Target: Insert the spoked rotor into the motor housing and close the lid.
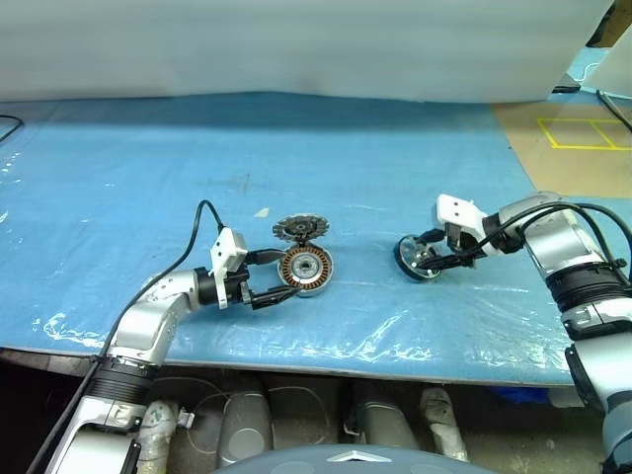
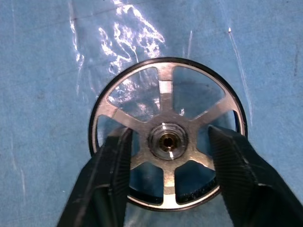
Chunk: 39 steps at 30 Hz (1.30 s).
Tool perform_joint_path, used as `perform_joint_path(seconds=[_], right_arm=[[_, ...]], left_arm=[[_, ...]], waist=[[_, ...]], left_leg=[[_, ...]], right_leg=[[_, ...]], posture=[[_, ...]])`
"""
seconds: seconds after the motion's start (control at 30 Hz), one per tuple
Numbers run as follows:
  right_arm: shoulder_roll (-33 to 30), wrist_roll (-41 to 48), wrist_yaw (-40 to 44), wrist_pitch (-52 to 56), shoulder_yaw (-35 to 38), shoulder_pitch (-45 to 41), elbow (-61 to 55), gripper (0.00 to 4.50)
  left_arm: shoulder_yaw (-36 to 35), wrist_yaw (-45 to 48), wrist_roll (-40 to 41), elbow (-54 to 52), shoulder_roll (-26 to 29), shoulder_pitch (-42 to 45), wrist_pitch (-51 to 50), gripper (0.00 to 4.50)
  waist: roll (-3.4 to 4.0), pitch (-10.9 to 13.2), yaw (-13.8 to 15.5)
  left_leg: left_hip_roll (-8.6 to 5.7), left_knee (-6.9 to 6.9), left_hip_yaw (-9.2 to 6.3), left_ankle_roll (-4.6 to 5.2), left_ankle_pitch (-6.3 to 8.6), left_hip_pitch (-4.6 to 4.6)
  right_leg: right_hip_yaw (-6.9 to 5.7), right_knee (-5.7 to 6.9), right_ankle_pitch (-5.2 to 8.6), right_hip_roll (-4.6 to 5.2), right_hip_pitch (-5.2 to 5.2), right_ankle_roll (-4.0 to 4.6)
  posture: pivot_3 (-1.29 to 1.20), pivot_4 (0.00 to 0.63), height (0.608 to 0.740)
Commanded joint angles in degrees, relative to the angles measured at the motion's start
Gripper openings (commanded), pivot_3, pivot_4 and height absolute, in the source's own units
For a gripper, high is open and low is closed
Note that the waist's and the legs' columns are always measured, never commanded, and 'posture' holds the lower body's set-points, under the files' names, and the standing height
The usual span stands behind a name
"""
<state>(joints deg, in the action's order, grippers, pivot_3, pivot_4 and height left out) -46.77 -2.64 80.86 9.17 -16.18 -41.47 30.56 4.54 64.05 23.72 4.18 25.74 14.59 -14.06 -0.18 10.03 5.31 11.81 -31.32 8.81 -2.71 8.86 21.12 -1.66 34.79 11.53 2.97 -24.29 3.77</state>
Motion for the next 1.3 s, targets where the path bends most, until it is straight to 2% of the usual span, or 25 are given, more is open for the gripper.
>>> perform_joint_path(seconds=[0.03,0.07,0.37,0.47,0.6,0.83,0.93,1.03,1.13,1.3], right_arm=[[0.2,1.0,0.2,1.9,1.5,-0.2,-0.4,1.42],[0.4,1.4,0.2,2.6,1.8,-0.4,-0.1,1.21],[0.7,0.1,-0.4,0.7,0.9,0.9,-0.3,1.21],[2.0,3.0,-0.6,5.5,3.1,0.1,-2.1,1.21],[0.8,4.6,-2.6,6.9,6.0,2.6,-9.8,1.21],[1.3,15.2,-5.7,21.5,11.7,11.3,-34.3,1.21],[4.2,24.3,-9.0,32.0,14.3,15.2,-46.2,1.21],[8.8,31.1,-13.7,39.8,15.4,17.2,-51.8,1.21],[11.0,33.4,-17.0,42.3,15.0,18.1,-53.2,1.21],[18.9,33.2,-24.0,41.9,12.5,15.4,-47.2,1.21]], left_arm=[[-0.2,0.6,0.0,-0.1,0.0,0.4,1.3,4.50],[-0.1,0.6,0.0,-0.1,0.0,0.4,1.3,4.50],[-0.3,0.8,-0.2,0.8,-0.1,0.7,2.1,4.50],[-0.5,1.5,0.4,0.0,0.6,0.1,1.4,4.50],[-1.9,2.4,2.0,-1.3,2.4,-0.6,-0.2,4.50],[-2.2,1.6,4.3,-5.3,2.5,-1.2,-3.6,4.50],[-2.1,1.9,4.0,-5.1,2.9,-0.9,-3.7,4.50],[-2.0,2.1,3.4,-4.2,3.2,0.1,-3.3,4.50],[-2.3,2.2,3.5,-3.4,3.2,1.2,-3.6,4.50],[-2.2,3.2,3.5,-2.5,4.4,2.5,-4.1,4.50]], waist=[[-0.05,0.0,0.0],[-0.05,0.0,0.0],[-0.06,0.0,0.0],[-0.06,0.0,-0.1],[-0.06,0.0,0.1],[-0.03,0.0,0.2],[-0.04,0.0,0.3],[-0.03,0.0,0.1],[-0.03,0.0,0.2],[-0.03,0.0,0.1]], left_leg=[[0.01,0.00,0.00,0.00,0.00,-0.03],[0.02,-0.01,0.00,0.00,0.00,-0.06],[0.01,-0.03,0.00,0.00,0.00,-0.06],[0.02,-0.03,0.00,0.00,0.00,-0.08],[0.03,0.01,0.00,0.00,0.00,-0.06],[0.03,0.10,0.00,0.00,0.00,0.02],[0.02,0.09,-0.01,0.00,0.00,-0.01],[0.02,0.09,-0.01,-0.01,0.00,-0.05],[0.01,0.08,-0.02,-0.01,0.00,-0.07],[-0.02,0.09,-0.02,-0.03,0.00,-0.04]], right_leg=[[0.00,0.00,0.00,0.00,0.02,0.00],[0.00,0.00,0.00,-0.01,0.04,0.00],[-0.01,0.01,0.00,-0.01,0.05,0.00],[0.00,0.01,0.00,-0.01,0.06,0.00],[-0.01,0.01,0.00,-0.01,0.04,0.00],[-0.01,-0.05,0.01,-0.01,-0.03,0.00],[0.00,-0.05,0.12,-0.01,-0.02,-0.19],[0.02,-0.03,0.23,-0.02,-0.03,-0.39],[0.01,-0.03,0.25,-0.01,-0.02,-0.42],[0.02,-0.04,0.25,0.04,-0.03,-0.45]], posture=[[0.00,0.150,0.740],[0.00,0.150,0.740],[0.00,0.150,0.740],[0.00,0.150,0.740],[0.00,0.150,0.740],[0.00,0.150,0.740],[0.00,0.150,0.740],[0.00,0.150,0.740],[0.00,0.150,0.740],[0.00,0.150,0.740]])
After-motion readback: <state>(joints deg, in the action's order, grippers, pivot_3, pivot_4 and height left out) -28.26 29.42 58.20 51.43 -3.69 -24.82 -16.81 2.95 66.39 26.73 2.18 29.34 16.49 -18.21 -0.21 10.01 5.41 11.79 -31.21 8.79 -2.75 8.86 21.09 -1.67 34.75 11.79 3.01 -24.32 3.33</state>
